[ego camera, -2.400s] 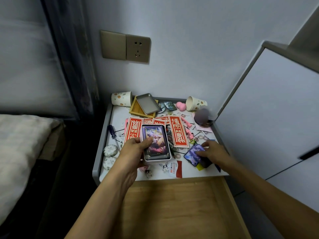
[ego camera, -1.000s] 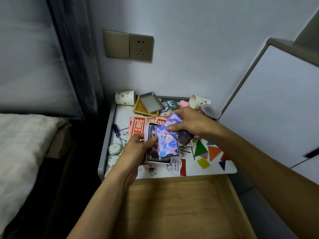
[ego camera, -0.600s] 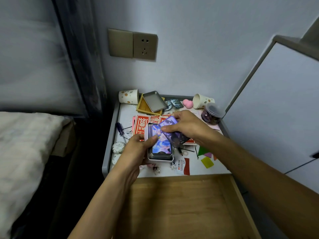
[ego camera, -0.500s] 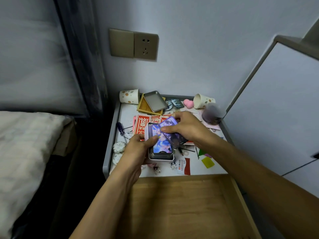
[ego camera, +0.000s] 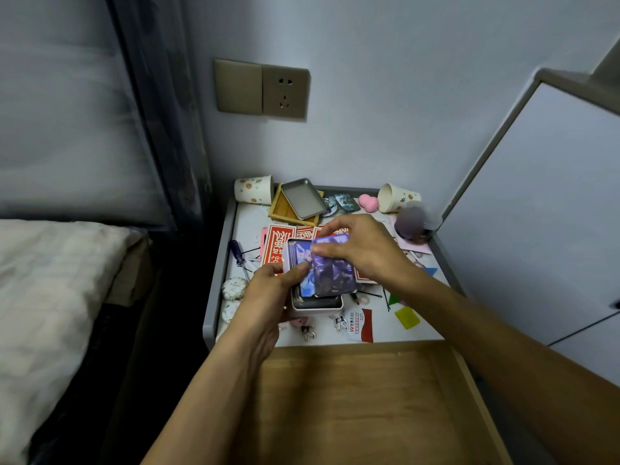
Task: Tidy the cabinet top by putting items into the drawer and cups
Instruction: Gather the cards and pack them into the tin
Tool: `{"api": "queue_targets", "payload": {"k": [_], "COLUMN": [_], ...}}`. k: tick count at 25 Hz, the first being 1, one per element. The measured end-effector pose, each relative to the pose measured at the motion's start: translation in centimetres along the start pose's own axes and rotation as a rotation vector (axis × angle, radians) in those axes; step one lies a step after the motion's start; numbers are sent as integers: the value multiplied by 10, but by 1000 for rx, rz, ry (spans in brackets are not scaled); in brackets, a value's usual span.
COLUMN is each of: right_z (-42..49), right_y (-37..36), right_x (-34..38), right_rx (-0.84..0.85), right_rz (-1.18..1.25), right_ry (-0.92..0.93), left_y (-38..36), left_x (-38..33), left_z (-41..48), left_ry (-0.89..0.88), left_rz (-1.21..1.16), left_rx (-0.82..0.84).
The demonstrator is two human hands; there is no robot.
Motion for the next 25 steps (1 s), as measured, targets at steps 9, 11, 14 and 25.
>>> {"api": "queue_targets", "payload": {"k": [9, 11, 14, 25], "right_z": [1, 0, -4, -24], "right_y": [-11, -9, -8, -27], "right_x": [10, 13, 17, 41], "right_rx": [19, -18, 57, 294], "right_rz": [-32, -75, -36, -386], "right_ry": [91, 129, 184, 431], "left_y": [1, 4, 10, 12], "left_x": [0, 0, -4, -14], "left_z": [0, 1, 0, -10], "left_ry": [3, 6, -2, 6], "left_rz": [-49, -75, -98, -41], "left_rx": [16, -5, -28, 57]}}
Point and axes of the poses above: each hand's wrist, its own z-axis towards the middle knuckle, its own y-axis out of the back of the hand, x = y × z, the point moved 9 cm from there along z, towards the middle knuckle, and after that the axes turned 9 degrees about y, right-handed, at the moved point
